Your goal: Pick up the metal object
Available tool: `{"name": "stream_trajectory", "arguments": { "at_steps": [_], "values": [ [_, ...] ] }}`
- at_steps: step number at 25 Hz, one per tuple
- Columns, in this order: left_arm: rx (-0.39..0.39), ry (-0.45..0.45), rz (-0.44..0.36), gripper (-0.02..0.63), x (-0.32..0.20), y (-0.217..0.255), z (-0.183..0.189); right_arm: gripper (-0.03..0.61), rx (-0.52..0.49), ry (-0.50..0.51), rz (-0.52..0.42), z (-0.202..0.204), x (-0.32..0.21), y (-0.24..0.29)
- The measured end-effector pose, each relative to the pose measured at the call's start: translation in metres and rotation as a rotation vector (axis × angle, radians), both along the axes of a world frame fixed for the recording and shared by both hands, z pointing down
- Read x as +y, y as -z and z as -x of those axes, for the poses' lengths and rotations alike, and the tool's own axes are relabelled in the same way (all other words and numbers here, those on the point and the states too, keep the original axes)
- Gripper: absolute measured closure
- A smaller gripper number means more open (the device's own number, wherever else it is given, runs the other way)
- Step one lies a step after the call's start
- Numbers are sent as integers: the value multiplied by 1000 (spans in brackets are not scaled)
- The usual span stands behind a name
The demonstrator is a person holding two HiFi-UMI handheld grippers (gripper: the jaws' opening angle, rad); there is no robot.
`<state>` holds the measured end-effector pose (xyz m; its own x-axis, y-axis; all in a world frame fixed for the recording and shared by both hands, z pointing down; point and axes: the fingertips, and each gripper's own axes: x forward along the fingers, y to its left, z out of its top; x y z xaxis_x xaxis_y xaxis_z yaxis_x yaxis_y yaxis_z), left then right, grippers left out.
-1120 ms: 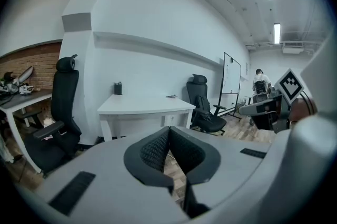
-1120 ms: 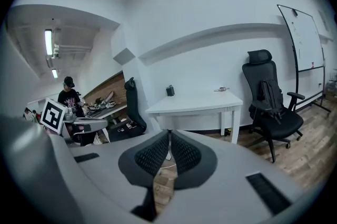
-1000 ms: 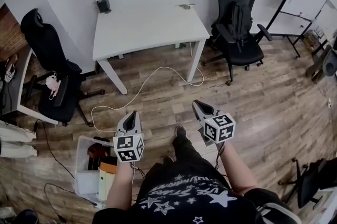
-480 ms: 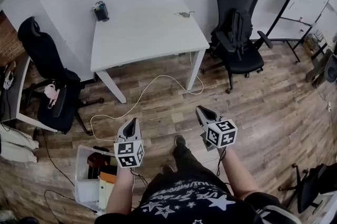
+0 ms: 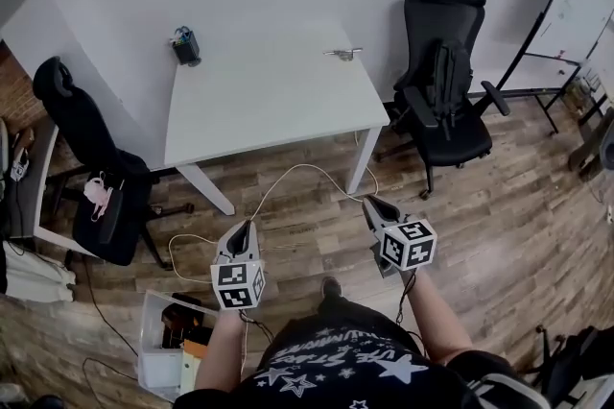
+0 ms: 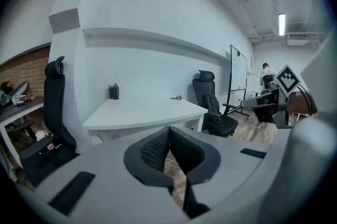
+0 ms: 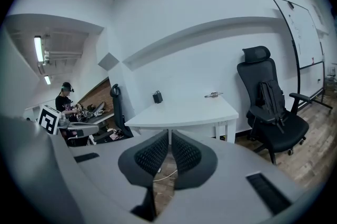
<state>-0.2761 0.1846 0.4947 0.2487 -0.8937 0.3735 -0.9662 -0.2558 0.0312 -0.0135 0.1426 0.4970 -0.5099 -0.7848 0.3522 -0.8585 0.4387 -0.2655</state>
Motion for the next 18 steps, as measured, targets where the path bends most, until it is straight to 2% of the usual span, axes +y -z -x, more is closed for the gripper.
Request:
{"name": "stream_trajectory", "arguments": {
  "at_steps": [8, 12, 18],
  "values": [
    [-8, 41, -21, 594, -86, 8, -35, 528, -9, 34, -22, -34, -93, 8],
    [1, 53, -20, 594, -110, 6, -51, 529, -10, 30, -19, -53, -116, 6],
    [-13, 18, -6, 594, -139, 3, -73, 529, -15, -3, 9, -78, -135, -6]
  ]
}}
